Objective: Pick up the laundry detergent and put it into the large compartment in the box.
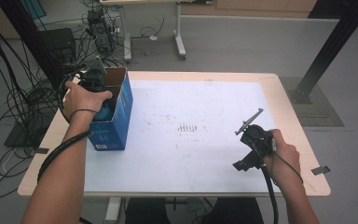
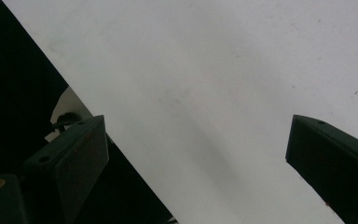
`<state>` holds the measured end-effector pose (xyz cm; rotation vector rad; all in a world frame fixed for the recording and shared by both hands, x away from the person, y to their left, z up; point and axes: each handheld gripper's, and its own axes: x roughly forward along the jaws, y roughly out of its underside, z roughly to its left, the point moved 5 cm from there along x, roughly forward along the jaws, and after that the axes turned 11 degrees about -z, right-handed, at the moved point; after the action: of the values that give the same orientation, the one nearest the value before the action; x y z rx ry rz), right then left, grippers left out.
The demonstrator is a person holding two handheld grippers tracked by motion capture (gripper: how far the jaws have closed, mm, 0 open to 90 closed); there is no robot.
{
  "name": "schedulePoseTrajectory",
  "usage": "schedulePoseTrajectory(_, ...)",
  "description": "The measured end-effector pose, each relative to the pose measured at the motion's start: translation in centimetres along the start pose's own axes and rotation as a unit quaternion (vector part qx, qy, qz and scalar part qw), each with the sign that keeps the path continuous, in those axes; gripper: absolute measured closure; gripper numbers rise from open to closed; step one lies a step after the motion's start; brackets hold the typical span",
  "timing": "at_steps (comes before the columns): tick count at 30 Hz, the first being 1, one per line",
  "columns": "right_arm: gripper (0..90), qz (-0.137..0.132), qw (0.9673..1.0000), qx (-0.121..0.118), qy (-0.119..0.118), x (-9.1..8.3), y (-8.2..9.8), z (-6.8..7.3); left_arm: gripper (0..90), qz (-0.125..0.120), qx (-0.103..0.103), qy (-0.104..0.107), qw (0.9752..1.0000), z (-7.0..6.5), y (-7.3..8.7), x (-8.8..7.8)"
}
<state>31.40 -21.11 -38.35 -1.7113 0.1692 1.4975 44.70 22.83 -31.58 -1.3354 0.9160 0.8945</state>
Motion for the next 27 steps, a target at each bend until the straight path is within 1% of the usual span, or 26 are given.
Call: schedulePoseTrajectory(27,5.4,0.000,1.0000,-0.003,0.000,-0.02,-0.05,0.06,37.6,0.003,-0.003,0.001,1.0000,0.08,0.11,-0.11)
